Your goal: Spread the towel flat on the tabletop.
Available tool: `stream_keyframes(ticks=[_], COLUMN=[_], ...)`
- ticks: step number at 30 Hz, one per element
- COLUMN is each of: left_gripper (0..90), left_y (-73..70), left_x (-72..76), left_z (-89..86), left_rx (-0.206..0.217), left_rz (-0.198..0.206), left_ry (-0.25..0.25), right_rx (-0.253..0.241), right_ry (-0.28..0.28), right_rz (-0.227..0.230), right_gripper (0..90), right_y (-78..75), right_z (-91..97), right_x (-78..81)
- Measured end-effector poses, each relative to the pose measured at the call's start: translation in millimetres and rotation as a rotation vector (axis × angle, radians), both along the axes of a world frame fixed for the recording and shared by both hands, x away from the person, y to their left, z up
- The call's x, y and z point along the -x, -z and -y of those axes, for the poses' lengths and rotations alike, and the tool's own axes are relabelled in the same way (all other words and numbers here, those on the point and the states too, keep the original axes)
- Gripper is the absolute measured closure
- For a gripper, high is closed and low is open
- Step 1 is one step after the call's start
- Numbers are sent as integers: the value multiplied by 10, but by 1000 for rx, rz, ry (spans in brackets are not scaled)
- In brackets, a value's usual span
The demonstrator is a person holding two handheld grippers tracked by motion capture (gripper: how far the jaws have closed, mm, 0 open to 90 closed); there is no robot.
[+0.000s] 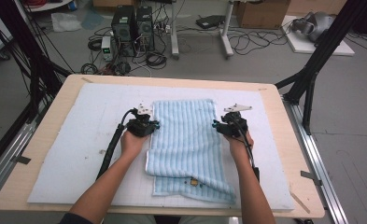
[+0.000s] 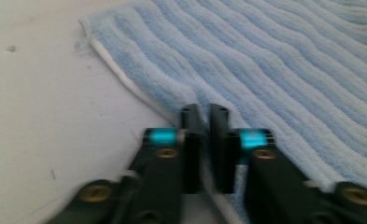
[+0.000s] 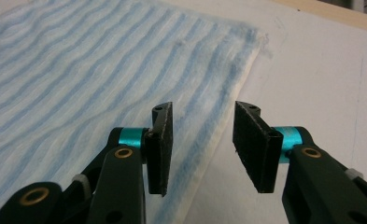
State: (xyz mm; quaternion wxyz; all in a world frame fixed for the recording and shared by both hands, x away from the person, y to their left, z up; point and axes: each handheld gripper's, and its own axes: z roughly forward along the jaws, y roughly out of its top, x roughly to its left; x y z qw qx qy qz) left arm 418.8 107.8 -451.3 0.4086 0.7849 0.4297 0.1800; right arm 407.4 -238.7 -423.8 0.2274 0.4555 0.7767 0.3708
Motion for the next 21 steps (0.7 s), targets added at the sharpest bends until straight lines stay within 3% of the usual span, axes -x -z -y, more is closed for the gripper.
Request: stream_keyframes(ticks=[3,8,10,13,17,21], left_gripper=[874,874,873,872,871,871], left_y=[1,10,3,7,5,10], left_x=[-35,-160,-228,-372,-458,-520], left_z=[-31,-160,-199,-286,-335,-428], left_rx=[20,99,68,70,57,93], left_rz=[-15,-62,-43,-43,-28,-44], left_ry=[-34,-115,-121,-137,-154,-192], right_rx=[-7,-8,-7,-40,-67,-62], right_ry=[-4,-29,-36,-34,-41,-51], right_rz=[-8,-24,-29,-48,-54,-81], right_gripper=[578,578,578,580,580,587], right_y=[19,71,88,128,151,224], right_z=[16,-42,-84,-165,-242,-343], right_x=[50,73,77,59,37,-18])
